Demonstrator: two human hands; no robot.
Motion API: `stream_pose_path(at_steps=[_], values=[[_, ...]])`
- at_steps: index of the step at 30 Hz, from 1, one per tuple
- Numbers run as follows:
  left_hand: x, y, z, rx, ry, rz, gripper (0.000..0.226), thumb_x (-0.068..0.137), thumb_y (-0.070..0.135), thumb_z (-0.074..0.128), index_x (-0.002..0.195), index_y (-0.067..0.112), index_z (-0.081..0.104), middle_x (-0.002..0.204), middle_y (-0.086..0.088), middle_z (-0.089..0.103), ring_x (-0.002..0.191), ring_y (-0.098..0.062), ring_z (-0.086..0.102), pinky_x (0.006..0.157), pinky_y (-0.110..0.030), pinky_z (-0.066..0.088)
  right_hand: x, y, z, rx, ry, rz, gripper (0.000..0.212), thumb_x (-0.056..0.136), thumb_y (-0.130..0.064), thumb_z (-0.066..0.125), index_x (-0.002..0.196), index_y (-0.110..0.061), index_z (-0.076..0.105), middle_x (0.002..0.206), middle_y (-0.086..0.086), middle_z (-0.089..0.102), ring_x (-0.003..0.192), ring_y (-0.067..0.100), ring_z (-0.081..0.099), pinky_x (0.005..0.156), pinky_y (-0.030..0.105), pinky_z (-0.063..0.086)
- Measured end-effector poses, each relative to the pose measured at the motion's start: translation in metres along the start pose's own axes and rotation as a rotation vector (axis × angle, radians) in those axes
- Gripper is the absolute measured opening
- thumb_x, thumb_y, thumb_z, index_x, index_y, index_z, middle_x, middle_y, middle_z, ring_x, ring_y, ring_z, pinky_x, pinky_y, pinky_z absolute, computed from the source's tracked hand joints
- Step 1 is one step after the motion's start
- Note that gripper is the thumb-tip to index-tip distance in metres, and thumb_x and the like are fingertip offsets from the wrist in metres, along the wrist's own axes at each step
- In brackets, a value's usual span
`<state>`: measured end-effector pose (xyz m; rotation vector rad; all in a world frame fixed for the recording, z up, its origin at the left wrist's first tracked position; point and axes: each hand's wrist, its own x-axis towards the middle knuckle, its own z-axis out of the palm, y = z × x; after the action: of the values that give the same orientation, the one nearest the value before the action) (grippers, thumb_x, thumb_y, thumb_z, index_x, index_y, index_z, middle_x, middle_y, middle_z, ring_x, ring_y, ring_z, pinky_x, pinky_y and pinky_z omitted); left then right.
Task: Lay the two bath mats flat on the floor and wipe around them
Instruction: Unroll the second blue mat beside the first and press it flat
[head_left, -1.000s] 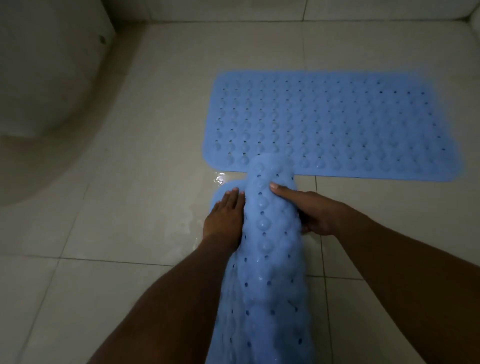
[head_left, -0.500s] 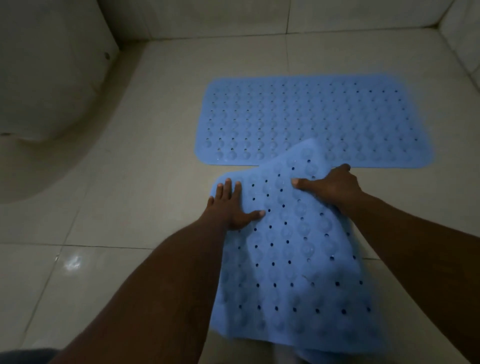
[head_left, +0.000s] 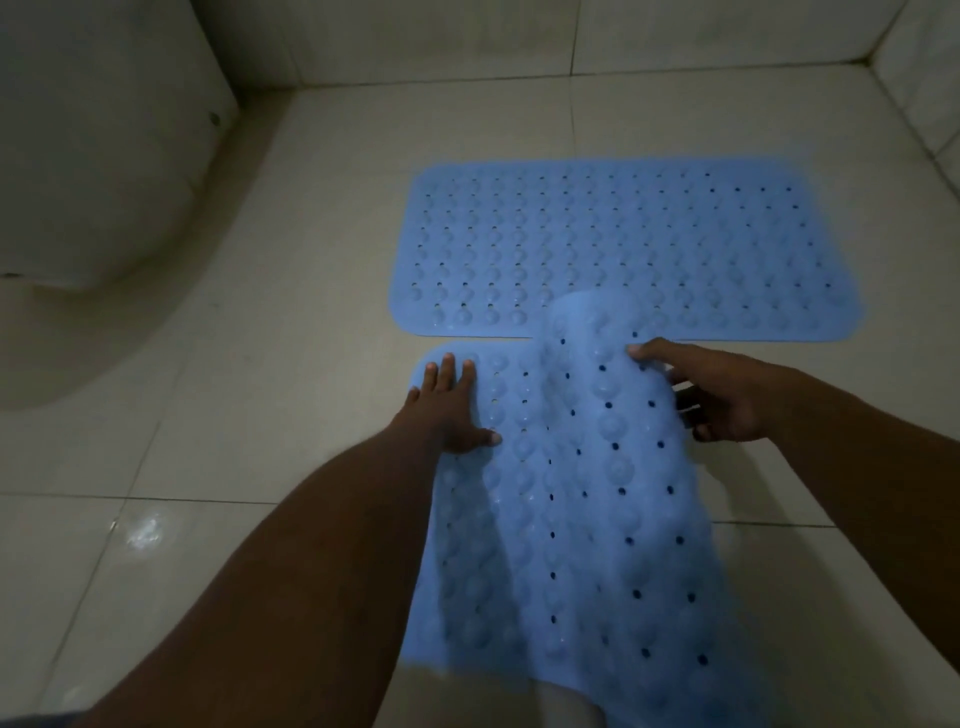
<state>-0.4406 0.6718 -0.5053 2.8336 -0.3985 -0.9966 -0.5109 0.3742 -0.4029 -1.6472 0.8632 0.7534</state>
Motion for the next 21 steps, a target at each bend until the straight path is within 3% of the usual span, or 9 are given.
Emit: stream_pose_path(at_steps=[3, 5, 9, 13, 14, 16, 18, 21], values=[[-0.001, -0.002, -0.004, 0.008, 0.01, -0.014, 0.124, 0.083, 0.065, 0.07, 0.16, 0.023, -0.018, 0.166, -0.005, -0.027, 0.155, -0.031, -0.018, 0.125, -0.051, 0.004, 0.0, 0.002, -0.006, -0.04, 0.057, -0.058, 0.063, 0.063, -0.055, 0.085, 0.11, -0.018, 0.066, 0.109, 0.005, 0.071, 0.103, 0.026, 0.065, 0.089, 0.038, 0.047], [-0.004, -0.005, -0.002, -0.009, 0.021, -0.034, 0.118, 0.086, 0.062, 0.068, 0.16, 0.024, -0.017, 0.166, -0.005, -0.027, 0.155, -0.032, -0.018, 0.125, -0.05, 0.003, 0.001, 0.006, -0.015, -0.003, 0.135, -0.07, 0.071, 0.058, -0.05, 0.09, 0.114, -0.014, 0.066, 0.11, 0.009, 0.073, 0.101, 0.03, 0.068, 0.089, 0.041, 0.054], [-0.017, -0.004, 0.018, -0.058, 0.097, -0.021, 0.093, 0.098, 0.056, 0.051, 0.161, 0.029, -0.01, 0.167, -0.007, -0.025, 0.154, -0.033, -0.021, 0.126, -0.051, 0.002, -0.003, 0.018, -0.028, 0.082, 0.038, -0.041, 0.078, 0.056, -0.044, 0.093, 0.121, -0.011, 0.067, 0.109, 0.015, 0.076, 0.098, 0.038, 0.073, 0.092, 0.059, 0.055], [-0.025, 0.002, 0.034, -0.071, 0.163, -0.02, 0.076, 0.103, 0.052, 0.037, 0.162, 0.032, -0.006, 0.167, -0.007, -0.024, 0.153, -0.037, -0.022, 0.125, -0.055, 0.001, -0.006, 0.019, -0.031, 0.247, 0.003, -0.107, 0.072, 0.074, -0.071, 0.07, 0.119, -0.015, 0.068, 0.109, 0.012, 0.075, 0.101, 0.033, 0.071, 0.095, 0.051, 0.053], [-0.024, 0.003, 0.032, -0.088, 0.151, -0.031, 0.077, 0.102, 0.055, 0.037, 0.162, 0.033, -0.006, 0.167, -0.007, -0.024, 0.153, -0.037, -0.022, 0.125, -0.056, 0.001, -0.006, 0.018, -0.033, 0.298, 0.041, -0.068, 0.076, 0.076, -0.076, 0.063, 0.117, -0.013, 0.066, 0.104, 0.013, 0.073, 0.096, 0.033, 0.07, 0.092, 0.048, 0.054], [-0.022, 0.006, 0.026, -0.125, 0.108, -0.06, 0.085, 0.097, 0.066, 0.041, 0.161, 0.035, -0.006, 0.167, -0.005, -0.026, 0.152, -0.037, -0.023, 0.124, -0.058, 0.001, -0.003, 0.016, -0.038, 0.361, 0.085, -0.004, 0.07, 0.087, -0.065, 0.054, 0.125, -0.007, 0.06, 0.105, 0.018, 0.066, 0.092, 0.034, 0.063, 0.092, 0.047, 0.051], [-0.022, 0.011, 0.021, -0.139, 0.058, -0.082, 0.105, 0.085, 0.08, 0.049, 0.161, 0.035, -0.01, 0.165, -0.004, -0.03, 0.151, -0.038, -0.026, 0.123, -0.06, 0.001, -0.003, 0.018, -0.037, 0.319, 0.085, 0.038, 0.064, 0.086, -0.047, 0.062, 0.134, -0.004, 0.057, 0.119, 0.02, 0.064, 0.101, 0.034, 0.059, 0.102, 0.049, 0.047], [-0.024, 0.018, 0.02, -0.134, 0.004, -0.118, 0.133, 0.066, 0.092, 0.058, 0.159, 0.034, -0.017, 0.162, -0.005, -0.037, 0.148, -0.04, -0.031, 0.122, -0.062, -0.001, -0.008, 0.02, -0.027, 0.235, -0.002, 0.096, 0.061, 0.078, -0.046, 0.072, 0.121, -0.003, 0.066, 0.112, 0.018, 0.07, 0.098, 0.034, 0.067, 0.092, 0.04, 0.053]])
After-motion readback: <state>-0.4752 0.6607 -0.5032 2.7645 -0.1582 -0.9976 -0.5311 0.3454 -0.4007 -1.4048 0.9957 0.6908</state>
